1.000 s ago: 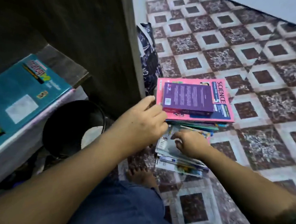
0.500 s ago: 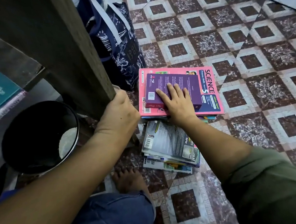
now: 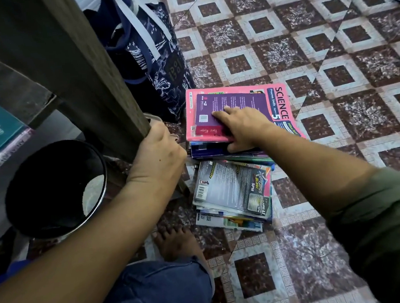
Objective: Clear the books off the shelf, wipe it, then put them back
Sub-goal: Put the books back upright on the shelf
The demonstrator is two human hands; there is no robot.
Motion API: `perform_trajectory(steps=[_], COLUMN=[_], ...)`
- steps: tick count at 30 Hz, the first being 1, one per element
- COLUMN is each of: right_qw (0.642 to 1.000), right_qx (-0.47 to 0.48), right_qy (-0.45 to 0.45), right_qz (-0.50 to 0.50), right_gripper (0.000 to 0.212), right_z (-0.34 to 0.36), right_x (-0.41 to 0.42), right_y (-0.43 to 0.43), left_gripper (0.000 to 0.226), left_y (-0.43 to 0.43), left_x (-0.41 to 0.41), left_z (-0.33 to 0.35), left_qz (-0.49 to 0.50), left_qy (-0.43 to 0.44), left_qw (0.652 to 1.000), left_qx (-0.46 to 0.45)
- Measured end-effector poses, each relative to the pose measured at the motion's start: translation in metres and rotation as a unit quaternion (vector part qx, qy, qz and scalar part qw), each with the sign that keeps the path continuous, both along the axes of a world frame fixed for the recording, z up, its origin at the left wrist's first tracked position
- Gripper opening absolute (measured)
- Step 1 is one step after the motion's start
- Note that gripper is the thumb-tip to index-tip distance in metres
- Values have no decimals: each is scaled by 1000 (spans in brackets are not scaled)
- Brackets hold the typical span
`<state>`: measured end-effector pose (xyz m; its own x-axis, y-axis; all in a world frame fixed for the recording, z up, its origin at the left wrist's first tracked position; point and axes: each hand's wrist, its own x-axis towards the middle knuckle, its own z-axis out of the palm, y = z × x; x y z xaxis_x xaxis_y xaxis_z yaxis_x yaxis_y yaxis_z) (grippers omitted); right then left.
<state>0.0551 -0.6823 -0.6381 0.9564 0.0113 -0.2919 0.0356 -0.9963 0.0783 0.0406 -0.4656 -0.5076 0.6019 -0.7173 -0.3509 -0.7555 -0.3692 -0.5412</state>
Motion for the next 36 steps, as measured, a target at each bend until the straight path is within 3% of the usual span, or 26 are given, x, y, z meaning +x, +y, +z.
perform_trajectory(steps=[4,8,11,15,18,25,28,33,36], right_qw=[999,998,997,997,999,995,996,993,994], right_qx=[16,-20,-37,-50,3,59,31,82,62], right_qy=[-37,-35,-43,-40,-20,-40,-51,-22,-56], right_qz=[-17,-38,-62,-46,-48,-69,-67,-84,-71], right_gripper=[83,96,97,69,53,57,61,64,62], right_z=[8,-30,-39,-23,23,152,148,107,112], right_x=[4,-17,-20,-15,-2,24,24,12,-4], right_y=[1,23,25,26,14,-31,-28,-19,-11], left_gripper=[57,74,78,70,60,53,48,51,53], left_y=[1,5,1,0,0,1,0,7,6], left_x=[-4,-4,-3,-3,-4,-3,-4,-5,-2], left_z=[0,6,2,3,3,-3,-5,-6,-8], left_qz=[-49,-35,-48,-55,-36,-40,-32,-55,-70], left_qy=[2,-37,-5,-6,-1,-16,-23,-68,-24], left_qw=[999,999,999,998,999,999,999,996,997], left_qx=[7,6,0,-5,9,4,1,-10,-1])
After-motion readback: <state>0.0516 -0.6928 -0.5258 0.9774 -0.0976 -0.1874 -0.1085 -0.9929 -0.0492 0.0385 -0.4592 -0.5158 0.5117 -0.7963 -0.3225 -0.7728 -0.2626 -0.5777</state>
